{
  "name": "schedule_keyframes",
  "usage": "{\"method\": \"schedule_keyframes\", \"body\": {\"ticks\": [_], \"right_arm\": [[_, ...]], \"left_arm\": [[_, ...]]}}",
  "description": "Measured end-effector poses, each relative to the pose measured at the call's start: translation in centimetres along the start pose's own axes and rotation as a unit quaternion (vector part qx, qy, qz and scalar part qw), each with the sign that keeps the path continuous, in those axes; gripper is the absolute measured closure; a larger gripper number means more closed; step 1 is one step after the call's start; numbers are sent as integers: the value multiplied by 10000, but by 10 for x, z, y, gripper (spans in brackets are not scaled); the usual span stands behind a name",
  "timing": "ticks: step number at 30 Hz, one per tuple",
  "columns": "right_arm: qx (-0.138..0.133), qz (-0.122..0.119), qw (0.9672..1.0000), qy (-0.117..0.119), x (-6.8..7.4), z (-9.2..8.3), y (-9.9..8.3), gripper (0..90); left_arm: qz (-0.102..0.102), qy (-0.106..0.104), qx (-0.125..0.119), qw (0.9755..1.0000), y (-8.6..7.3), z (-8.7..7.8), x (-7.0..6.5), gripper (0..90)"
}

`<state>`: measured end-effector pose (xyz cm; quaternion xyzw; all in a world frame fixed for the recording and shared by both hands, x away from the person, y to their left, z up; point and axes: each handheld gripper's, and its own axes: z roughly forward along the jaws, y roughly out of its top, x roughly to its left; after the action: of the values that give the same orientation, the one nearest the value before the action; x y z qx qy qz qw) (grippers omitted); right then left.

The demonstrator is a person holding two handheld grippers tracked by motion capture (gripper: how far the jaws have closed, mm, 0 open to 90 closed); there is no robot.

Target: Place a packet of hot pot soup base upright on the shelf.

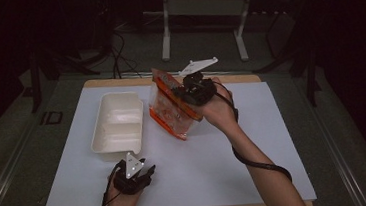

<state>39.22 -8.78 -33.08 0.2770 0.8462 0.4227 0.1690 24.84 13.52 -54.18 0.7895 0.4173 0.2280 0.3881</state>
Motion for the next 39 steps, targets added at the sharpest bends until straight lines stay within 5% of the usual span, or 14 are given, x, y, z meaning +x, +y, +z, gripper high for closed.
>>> {"method": "schedule_keyframes", "body": {"ticks": [39], "right_arm": [[-707,-176,9973,-55,20,10,42,899]], "left_arm": [[-30,-24,-30,10000,0,0,1,537]]}}
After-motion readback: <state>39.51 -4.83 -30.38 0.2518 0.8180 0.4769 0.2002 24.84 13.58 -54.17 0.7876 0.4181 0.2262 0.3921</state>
